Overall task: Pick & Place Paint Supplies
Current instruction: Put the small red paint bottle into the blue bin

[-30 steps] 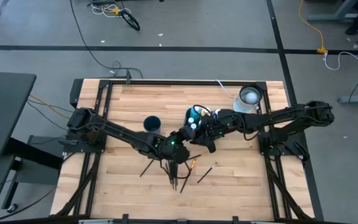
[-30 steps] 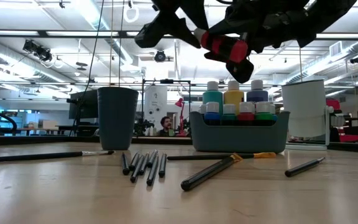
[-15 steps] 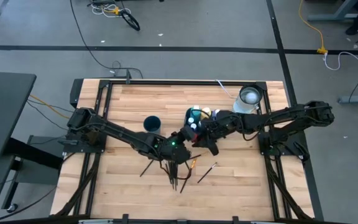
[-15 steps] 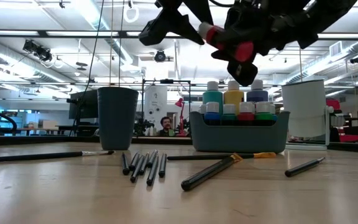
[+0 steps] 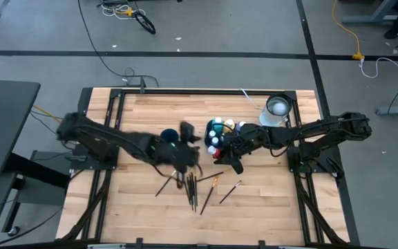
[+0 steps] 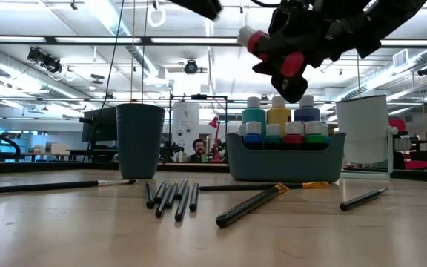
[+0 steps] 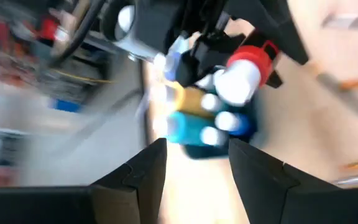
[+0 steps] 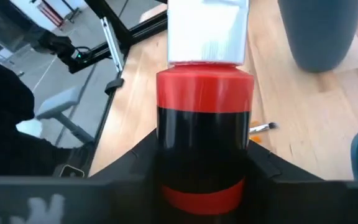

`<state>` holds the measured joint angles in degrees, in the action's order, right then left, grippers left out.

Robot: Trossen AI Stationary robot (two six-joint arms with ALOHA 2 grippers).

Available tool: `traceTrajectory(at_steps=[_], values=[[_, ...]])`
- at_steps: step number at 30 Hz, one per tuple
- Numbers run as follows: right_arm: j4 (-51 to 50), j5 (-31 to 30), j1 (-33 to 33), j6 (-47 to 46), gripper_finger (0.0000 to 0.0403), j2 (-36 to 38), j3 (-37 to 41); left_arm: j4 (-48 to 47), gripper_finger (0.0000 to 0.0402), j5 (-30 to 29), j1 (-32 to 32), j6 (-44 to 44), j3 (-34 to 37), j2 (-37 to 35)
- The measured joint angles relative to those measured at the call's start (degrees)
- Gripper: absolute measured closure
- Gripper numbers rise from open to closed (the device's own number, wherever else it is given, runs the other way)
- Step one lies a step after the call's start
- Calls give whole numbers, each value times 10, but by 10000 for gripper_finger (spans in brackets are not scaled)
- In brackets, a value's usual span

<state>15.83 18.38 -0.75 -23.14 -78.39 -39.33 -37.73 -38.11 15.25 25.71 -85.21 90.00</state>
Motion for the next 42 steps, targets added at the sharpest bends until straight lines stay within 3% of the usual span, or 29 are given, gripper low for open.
traceTrajectory(at_steps=[3,6,10,14,18,24,33,42], values=[[1,-26,1,4,282,0,0,-19,217,54,-14,-93,0,-58],[5,-78,1,33,280,0,0,32,217,47,-15,-128,28,-100],[34,-123,-1,70,267,0,0,218,219,58,-19,-115,130,-146],[81,-115,-6,83,263,0,0,392,219,164,-44,-147,257,-171],[88,-116,-4,141,266,0,-1,626,219,252,-68,-233,373,-153],[87,-116,8,222,266,0,-1,867,219,275,-79,-328,459,-83],[72,-114,26,259,266,0,-1,896,219,273,-77,-313,422,-10],[39,-114,27,256,266,0,-1,788,219,328,-80,-327,371,-13]])
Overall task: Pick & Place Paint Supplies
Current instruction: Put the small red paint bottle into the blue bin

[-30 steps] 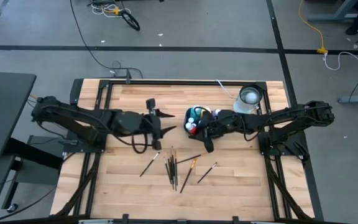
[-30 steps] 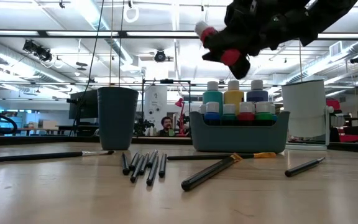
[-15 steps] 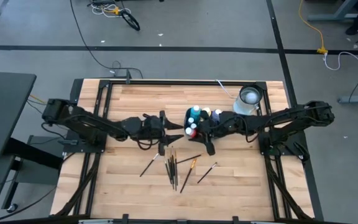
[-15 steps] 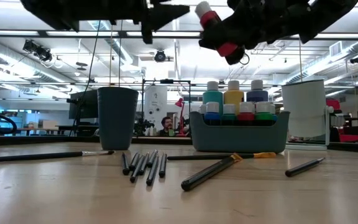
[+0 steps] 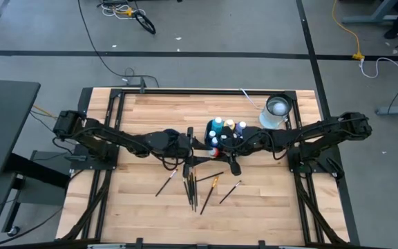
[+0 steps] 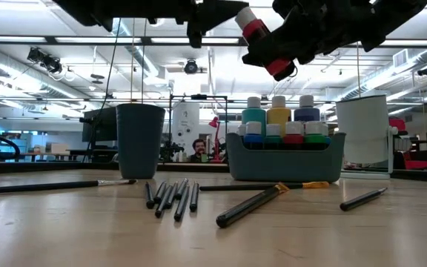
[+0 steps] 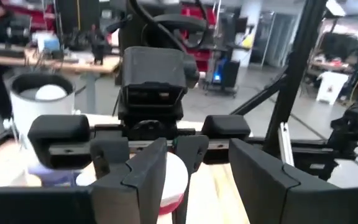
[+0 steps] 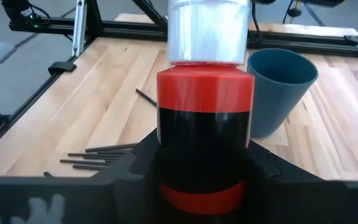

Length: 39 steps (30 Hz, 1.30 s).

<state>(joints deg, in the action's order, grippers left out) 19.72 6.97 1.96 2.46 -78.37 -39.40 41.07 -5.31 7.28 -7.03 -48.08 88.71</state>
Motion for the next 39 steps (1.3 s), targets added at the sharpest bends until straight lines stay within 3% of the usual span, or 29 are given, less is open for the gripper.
traceTrajectory(at_steps=[4,14,21,39], values=[[-6,-5,-1,-1,266,0,1,-56,219,-27,-4,-8,-19,-2],[-11,-8,0,1,266,0,-1,-43,219,-45,-10,44,-18,1],[-13,-20,0,0,266,0,-1,-83,219,-61,-13,43,-18,1],[14,-31,0,6,266,0,0,-88,219,-52,-19,31,-18,2]])
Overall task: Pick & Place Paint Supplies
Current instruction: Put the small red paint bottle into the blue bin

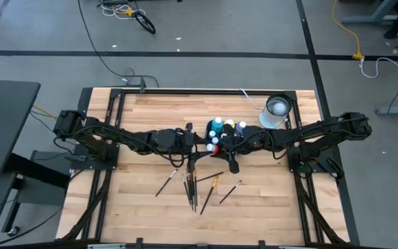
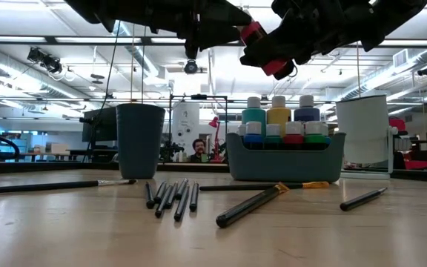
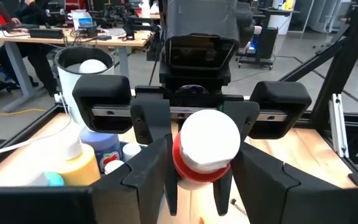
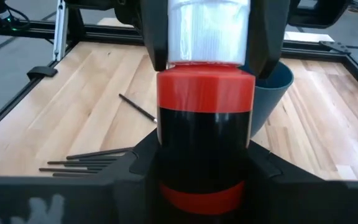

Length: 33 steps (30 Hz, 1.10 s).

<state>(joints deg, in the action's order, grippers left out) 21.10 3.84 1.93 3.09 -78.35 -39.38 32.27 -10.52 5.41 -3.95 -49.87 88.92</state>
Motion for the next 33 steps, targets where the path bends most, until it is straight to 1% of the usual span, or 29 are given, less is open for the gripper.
traceTrajectory(at_steps=[8,10,13,16,21,24,28,31,33], values=[[-7,0,0,0,266,0,0,18,220,5,0,1,0,1],[-7,0,0,1,266,0,0,17,229,6,0,2,0,2],[-8,0,0,0,264,0,0,16,255,10,0,1,0,1],[-8,0,0,-1,255,0,0,16,275,9,0,3,0,1],[-9,0,0,1,234,0,0,14,275,10,0,-13,0,1],[-15,-24,1,2,221,9,0,7,274,12,3,-14,0,2],[-72,-58,1,-1,211,49,0,-14,271,-11,9,-18,0,2],[-155,-63,1,-23,209,97,0,-25,274,-36,14,-21,0,3],[-209,-66,1,-34,210,132,0,-22,274,-38,16,-20,0,3]])
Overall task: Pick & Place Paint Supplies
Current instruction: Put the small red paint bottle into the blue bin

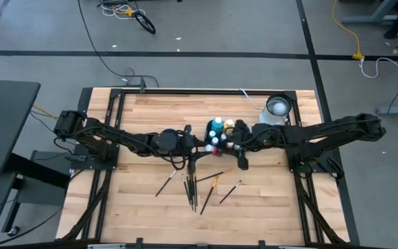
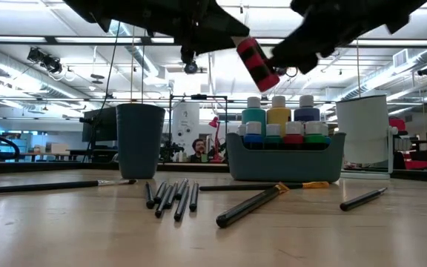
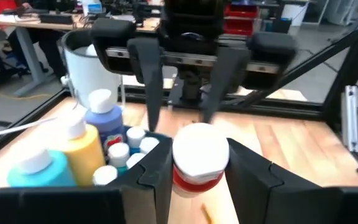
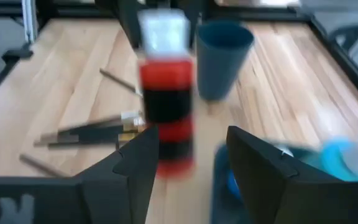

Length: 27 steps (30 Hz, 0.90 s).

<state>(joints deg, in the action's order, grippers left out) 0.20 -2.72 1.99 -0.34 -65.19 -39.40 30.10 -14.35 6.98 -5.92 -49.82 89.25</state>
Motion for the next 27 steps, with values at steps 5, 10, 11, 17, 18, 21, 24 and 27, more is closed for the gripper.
traceTrajectory(at_steps=[5,10,11,17,18,21,24,27], values=[[-98,-7,3,-23,219,76,0,3,271,-4,-1,-44,0,24],[-118,-72,18,-32,233,105,0,-1,273,-54,-2,-44,-29,87],[-119,-78,20,-27,235,105,0,3,273,-62,-2,-38,-44,102],[-125,-79,22,-7,241,100,0,-97,272,-103,-10,4,-138,154],[-124,-79,23,-7,241,99,0,-122,273,-108,-12,1,-152,162],[-130,-79,22,-7,241,99,0,-142,273,-118,-17,-8,-180,182],[-134,-79,22,-7,241,99,0,-154,271,-115,-22,-10,-189,199],[-134,-79,22,-7,241,99,0,-174,271,-117,-28,-31,-191,199]])
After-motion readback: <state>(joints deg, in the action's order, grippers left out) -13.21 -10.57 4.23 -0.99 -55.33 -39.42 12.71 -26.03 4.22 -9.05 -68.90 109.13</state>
